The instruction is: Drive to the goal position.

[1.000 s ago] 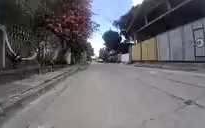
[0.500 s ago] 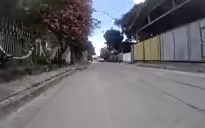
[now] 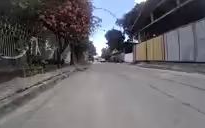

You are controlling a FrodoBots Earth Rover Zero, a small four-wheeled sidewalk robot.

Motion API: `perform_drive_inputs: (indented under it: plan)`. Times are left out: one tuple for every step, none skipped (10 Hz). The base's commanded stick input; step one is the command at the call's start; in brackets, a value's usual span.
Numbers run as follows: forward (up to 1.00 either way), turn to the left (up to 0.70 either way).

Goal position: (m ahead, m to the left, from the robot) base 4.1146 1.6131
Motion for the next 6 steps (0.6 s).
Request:
perform_drive_inputs:
  plan:
    - [0.85,0.00]
    - [0.85,0.00]
    - [0.85,0.00]
    - [0.85,0.00]
    - [0.85,0.00]
    - [0.85,0.00]
